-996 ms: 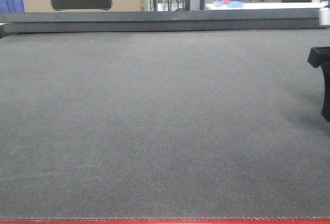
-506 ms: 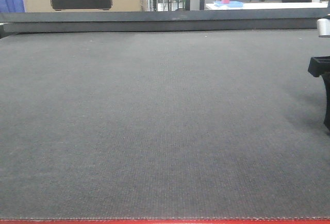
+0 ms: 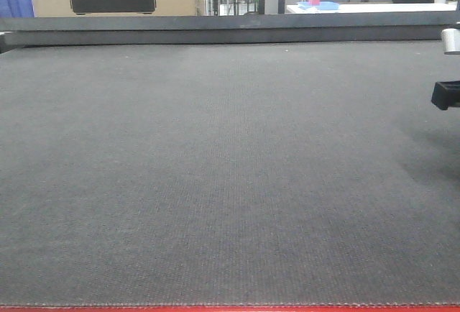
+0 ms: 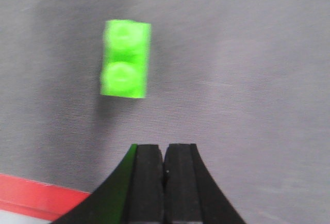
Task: Grab block from conveyor and place in blue bin
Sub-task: 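Move the left gripper over the lime-green block and close on it, then lift both held blocks up off the conveyor belt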
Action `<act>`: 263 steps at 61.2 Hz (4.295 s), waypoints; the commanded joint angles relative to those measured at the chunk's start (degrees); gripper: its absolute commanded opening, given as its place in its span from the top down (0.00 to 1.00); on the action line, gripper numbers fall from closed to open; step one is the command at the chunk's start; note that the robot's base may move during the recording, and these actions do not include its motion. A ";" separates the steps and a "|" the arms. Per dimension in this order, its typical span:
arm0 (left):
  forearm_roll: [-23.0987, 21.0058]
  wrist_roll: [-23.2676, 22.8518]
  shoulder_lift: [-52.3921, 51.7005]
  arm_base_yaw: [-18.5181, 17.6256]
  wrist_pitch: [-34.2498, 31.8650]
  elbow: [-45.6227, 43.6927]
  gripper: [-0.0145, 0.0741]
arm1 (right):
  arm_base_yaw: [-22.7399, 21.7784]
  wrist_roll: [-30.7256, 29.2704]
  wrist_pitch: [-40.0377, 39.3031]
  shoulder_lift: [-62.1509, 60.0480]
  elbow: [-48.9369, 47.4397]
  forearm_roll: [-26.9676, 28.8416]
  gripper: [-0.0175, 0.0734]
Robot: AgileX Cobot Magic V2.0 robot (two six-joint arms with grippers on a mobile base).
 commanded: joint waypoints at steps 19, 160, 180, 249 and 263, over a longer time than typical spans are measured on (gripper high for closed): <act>1.35 5.85 12.86 2.69 -5.88 -1.42 0.53 | 0.08 -0.34 0.50 -0.22 0.07 -0.31 0.99; -19.41 15.92 -37.13 -13.68 -55.31 30.86 0.96 | 0.08 -4.83 -39.46 -55.42 28.83 0.13 0.99; -19.41 15.92 -48.82 -13.68 -55.31 30.86 0.96 | 0.08 -4.83 -41.63 -66.25 28.62 0.13 0.99; -8.80 15.92 -51.51 -13.68 -54.98 30.86 0.96 | 0.08 -4.83 -45.83 -71.43 28.62 -2.53 0.99; -8.80 15.92 -51.51 -13.68 -54.98 30.86 0.96 | 0.08 -4.83 -45.83 -71.43 28.62 -2.53 0.99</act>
